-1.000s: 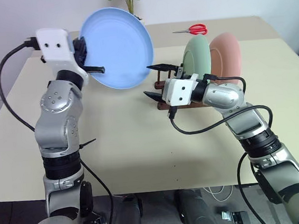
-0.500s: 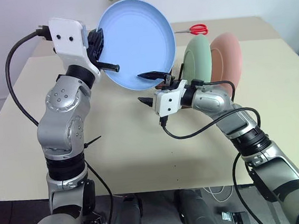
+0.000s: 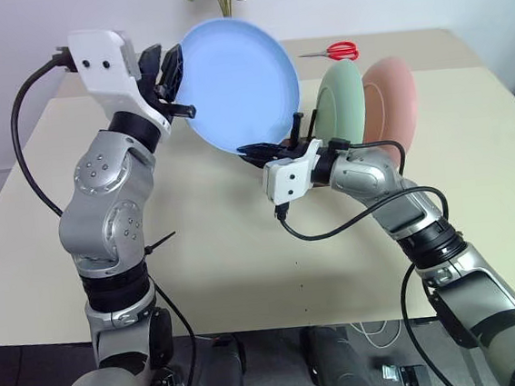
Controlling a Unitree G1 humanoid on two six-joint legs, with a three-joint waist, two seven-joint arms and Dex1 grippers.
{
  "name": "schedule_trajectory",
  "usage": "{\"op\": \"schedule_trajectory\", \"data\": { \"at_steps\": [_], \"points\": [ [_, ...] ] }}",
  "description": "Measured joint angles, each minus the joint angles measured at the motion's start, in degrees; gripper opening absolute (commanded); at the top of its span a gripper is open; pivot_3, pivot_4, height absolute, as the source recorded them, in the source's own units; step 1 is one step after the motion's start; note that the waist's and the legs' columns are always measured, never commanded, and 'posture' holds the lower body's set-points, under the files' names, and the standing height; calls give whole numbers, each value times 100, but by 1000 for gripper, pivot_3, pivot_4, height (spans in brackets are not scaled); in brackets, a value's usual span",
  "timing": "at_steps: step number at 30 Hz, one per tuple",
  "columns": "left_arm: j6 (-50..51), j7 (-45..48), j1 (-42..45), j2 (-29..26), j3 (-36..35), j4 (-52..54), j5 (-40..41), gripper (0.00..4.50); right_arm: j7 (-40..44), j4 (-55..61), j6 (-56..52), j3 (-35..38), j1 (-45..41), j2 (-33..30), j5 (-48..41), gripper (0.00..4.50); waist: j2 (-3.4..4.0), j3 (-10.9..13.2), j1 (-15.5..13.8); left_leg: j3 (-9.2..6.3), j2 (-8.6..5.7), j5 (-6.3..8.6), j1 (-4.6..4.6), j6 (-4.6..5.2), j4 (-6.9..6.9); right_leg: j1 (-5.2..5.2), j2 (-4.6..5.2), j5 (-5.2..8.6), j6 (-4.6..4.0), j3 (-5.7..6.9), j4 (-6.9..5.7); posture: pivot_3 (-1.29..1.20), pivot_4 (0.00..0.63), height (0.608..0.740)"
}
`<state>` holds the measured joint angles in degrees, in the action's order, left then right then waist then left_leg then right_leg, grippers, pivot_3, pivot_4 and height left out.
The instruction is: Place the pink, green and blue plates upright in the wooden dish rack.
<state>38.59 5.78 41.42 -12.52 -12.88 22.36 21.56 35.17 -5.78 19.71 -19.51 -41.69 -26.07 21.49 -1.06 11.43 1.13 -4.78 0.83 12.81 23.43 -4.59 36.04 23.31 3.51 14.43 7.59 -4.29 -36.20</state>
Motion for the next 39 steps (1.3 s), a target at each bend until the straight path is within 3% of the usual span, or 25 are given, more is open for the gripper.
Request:
{"op": "schedule_trajectory", "data": {
  "at_steps": [3, 7, 10, 12, 16, 22, 26, 29, 39],
  "points": [
    [-373, -233, 139, 182, -329, -11, 149, 4476, -40, -7, 28, 0, 4, 12, 22, 0, 0, 0, -2, 0, 0, 0, 0, 0, 0, 0, 0, 0, 0, 0, 0, 0, 150, 730],
    [-853, -439, 322, 140, -812, -23, 247, 4476, -108, -6, 65, 2, 4, 22, 19, 0, 0, 0, 5, 0, 0, 0, -1, 0, -1, 0, -1, 0, 0, 0, 0, 0, 150, 730],
    [-1076, -400, 188, -339, -984, -230, 156, 4476, -172, -6, 39, 76, 3, 162, -189, 0, 0, 0, 20, 0, 0, 0, -2, 0, -1, 0, -2, 0, 0, -1, -1, 0, 150, 730],
    [-1265, -143, -237, -847, -1110, -460, 70, 4476, -158, 101, -236, 389, 1, 539, -908, 0, 2, 1, 94, -2, 2, 0, -4, 0, -6, 0, -3, 0, -1, -1, -6, 0, 150, 730],
    [-1376, 378, -977, -1175, -1209, -901, 38, 4476, 67, 605, -945, 841, -190, 811, -2173, 0, -1, -1, 110, -6, 1, 0, 0, 1, -1, -4, 0, 0, -1, 3, -6, 0, 150, 730],
    [-1512, 1537, -2171, -1410, -393, -890, 33, 4476, 279, 1445, -2644, 1329, -37, 1112, -4157, 0, -1, -1, 110, -8, 2, 1, -1, 2, -2, -4, 0, 0, -4, 6, -8, 0, 150, 730],
    [-1510, 2511, -3001, -1517, 801, -382, 48, 4476, -228, 2029, -4305, 2014, 67, 1326, -6053, 0, 3, -2, 125, -7, 4, 2, -2, 4, -6, -2, 1, 1, -6, 4, -8, 0, 150, 730],
    [-1511, 2913, -3125, -1496, 1263, -165, 154, 4476, -607, 2121, -4991, 2270, 253, 1322, -6639, 0, 4, -2, 128, -7, 6, 2, -2, 4, -5, 0, -4, 12, -25, 4, -9, 0, 150, 730],
    [-1307, 3301, -3124, -1503, 1430, 61, 418, 4476, -1561, 1960, -6095, 3127, 313, 1344, -8105, 0, 8, -1, 139, -4, 6, 3, -1, 7, -5, 2, -5, 11, -23, 1, -9, 0, 150, 730]
  ]
}}
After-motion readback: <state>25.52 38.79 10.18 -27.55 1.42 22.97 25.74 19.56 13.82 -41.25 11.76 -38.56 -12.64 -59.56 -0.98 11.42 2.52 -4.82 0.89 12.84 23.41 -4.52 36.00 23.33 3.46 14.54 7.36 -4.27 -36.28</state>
